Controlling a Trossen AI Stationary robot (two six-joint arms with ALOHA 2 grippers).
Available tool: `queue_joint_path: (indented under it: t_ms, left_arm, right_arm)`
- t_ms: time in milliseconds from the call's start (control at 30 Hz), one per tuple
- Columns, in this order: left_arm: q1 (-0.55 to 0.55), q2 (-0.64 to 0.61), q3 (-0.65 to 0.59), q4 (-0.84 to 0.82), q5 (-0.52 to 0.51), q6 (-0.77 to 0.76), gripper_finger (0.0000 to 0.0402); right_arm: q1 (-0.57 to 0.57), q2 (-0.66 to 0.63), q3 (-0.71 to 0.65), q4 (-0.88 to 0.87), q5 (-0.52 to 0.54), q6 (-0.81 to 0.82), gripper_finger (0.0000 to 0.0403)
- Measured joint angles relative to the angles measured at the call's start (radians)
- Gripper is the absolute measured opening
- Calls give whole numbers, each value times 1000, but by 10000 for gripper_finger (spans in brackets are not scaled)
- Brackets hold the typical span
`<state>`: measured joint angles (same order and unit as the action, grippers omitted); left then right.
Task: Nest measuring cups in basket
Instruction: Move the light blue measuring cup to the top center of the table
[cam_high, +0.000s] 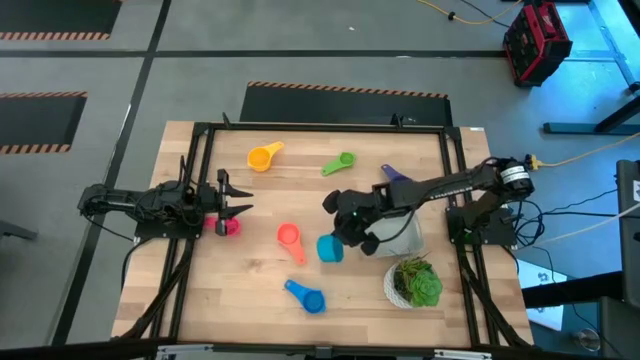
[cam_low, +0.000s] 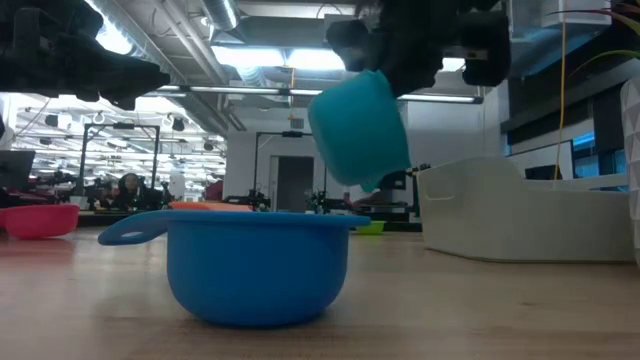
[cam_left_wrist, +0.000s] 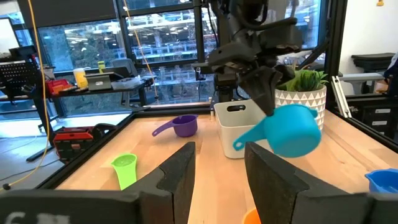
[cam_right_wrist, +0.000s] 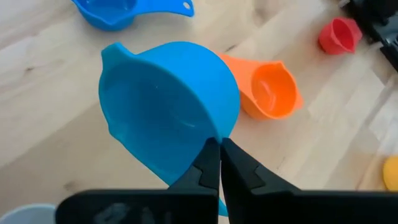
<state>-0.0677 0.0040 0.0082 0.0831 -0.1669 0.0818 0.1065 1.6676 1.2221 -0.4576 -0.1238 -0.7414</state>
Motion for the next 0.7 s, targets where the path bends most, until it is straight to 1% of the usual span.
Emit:
queue_joint_path:
  t_ms: [233, 333, 533, 633, 700]
  left_arm:
    - [0, 0, 0, 0, 0, 0, 133]
    - [0, 0, 0, 0, 0, 0, 133]
    - [0, 0, 0, 0, 0, 0, 133]
    - [0, 0, 0, 0, 0, 0, 133]
    - [0, 0, 0, 0, 0, 0, 133]
  right_arm:
    - [-60, 0, 0, -11, 0, 0, 5]
    - [-86, 0, 17, -78, 0, 1, 5]
    - [-141, 0, 130, -215, 0, 5, 5]
    - [-170, -2, 189, -245, 0, 6, 5]
    - [-192, -2, 229, -298, 0, 6, 5]
